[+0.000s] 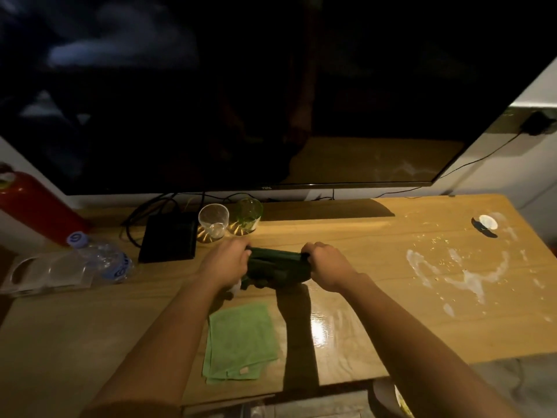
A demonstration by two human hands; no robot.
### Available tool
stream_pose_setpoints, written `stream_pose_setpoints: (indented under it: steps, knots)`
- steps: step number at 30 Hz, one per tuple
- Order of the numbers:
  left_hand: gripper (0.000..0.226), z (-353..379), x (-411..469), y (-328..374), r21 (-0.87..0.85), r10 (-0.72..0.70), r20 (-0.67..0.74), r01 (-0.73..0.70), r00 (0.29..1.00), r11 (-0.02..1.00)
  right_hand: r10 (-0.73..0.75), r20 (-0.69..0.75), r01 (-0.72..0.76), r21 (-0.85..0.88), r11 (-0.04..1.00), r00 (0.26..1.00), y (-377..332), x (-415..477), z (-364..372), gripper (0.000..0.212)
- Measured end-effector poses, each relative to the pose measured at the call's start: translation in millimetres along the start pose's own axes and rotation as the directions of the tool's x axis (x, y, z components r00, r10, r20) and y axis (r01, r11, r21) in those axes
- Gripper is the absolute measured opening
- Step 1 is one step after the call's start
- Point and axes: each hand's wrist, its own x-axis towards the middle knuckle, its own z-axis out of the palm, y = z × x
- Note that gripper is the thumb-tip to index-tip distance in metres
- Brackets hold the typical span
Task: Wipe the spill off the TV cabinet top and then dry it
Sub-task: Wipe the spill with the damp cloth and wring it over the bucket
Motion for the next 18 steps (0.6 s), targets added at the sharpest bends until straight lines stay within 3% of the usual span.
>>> stream_pose_setpoints:
  steps: [11, 14, 18]
  knots:
    - [0.016, 39, -39, 140, 0.042, 0.073, -0.034, -0.072, 0.997, 0.997, 0.078, -0.146, -0.061, 0.116, 0.991, 0.986, 87, -124, -56, 0.034]
    - [0.019, 57, -55, 184, 0.102, 0.088, -0.066, -0.081, 0.994, 0.991, 0.084, -0.164, -0.051, 0.194, 0.98, 0.983, 116, -164, -71, 0.029]
    - [0.012, 79, -71, 241, 0.054, 0.07, -0.101, -0.065, 0.992, 0.996, 0.139, -0.19, -0.07, 0.33, 0.941, 0.972, 153, -215, -86, 0.02]
